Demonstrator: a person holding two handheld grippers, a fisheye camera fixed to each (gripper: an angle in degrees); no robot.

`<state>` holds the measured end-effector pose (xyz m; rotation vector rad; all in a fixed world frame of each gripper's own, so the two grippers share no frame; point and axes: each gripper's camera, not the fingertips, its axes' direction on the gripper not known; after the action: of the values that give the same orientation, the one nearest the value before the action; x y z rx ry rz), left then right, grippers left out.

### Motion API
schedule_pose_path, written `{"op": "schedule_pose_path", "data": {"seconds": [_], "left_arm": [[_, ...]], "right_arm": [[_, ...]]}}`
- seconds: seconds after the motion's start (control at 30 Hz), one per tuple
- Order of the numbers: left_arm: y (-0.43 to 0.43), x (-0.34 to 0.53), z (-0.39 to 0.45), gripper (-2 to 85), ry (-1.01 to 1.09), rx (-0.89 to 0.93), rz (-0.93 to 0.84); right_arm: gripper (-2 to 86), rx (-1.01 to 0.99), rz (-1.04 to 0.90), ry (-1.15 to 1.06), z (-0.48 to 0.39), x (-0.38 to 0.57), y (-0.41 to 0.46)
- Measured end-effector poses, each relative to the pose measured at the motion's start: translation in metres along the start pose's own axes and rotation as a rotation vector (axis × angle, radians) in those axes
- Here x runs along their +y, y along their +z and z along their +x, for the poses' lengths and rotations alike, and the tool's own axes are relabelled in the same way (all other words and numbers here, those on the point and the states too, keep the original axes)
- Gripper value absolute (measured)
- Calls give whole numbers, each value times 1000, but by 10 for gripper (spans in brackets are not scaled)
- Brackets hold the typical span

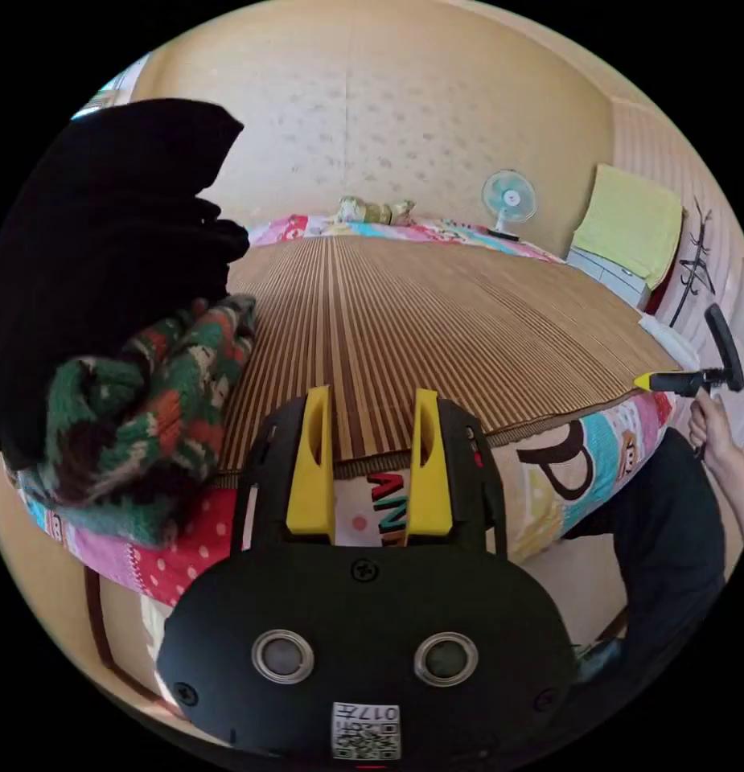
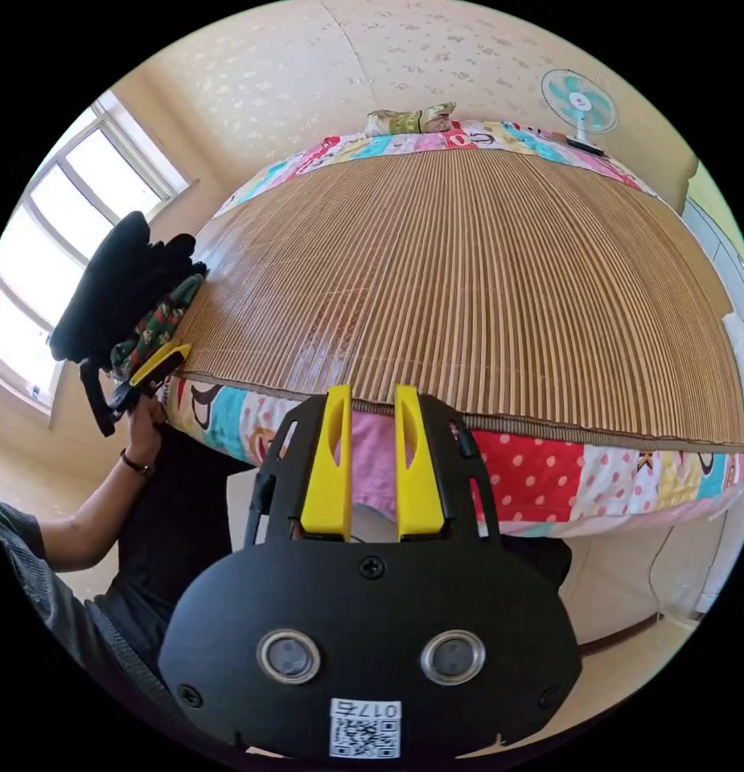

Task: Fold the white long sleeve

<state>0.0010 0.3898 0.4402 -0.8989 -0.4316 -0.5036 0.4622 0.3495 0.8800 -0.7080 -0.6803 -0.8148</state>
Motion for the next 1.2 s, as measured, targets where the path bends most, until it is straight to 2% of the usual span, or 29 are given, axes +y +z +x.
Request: {"op": "schedule_pose_path", "data": {"seconds": [0.07, 0.13, 0.23, 0.47, 0.67, 0.77, 1.0, 1.2], "left_arm": [[6, -10, -4, 112, -31, 6, -24], [7, -9, -4, 109, -28, 6, -3], [9, -12, -3, 107, -30, 7, 12], [10, -21, 16, 102, 6, -67, 46], [7, -36, 17, 101, -9, -46, 49], [4, -43, 23, 101, -13, -59, 50], [-4, -62, 34, 101, -28, -77, 40], [-15, -79, 48, 100, -24, -104, 31]], "right_arm": [[57, -77, 29, 114, 20, 5, -17], [31, -297, 108, 226, 50, 16, -43], [14, -426, 239, 318, 86, 31, -75], [6, -187, 219, 427, 165, 44, -136], [6, 34, 189, 508, 244, 47, -183], [8, 58, 262, 615, 298, 48, -219], [27, 162, 593, 861, 406, 51, -319], [70, 142, 688, 973, 467, 21, -371]]}}
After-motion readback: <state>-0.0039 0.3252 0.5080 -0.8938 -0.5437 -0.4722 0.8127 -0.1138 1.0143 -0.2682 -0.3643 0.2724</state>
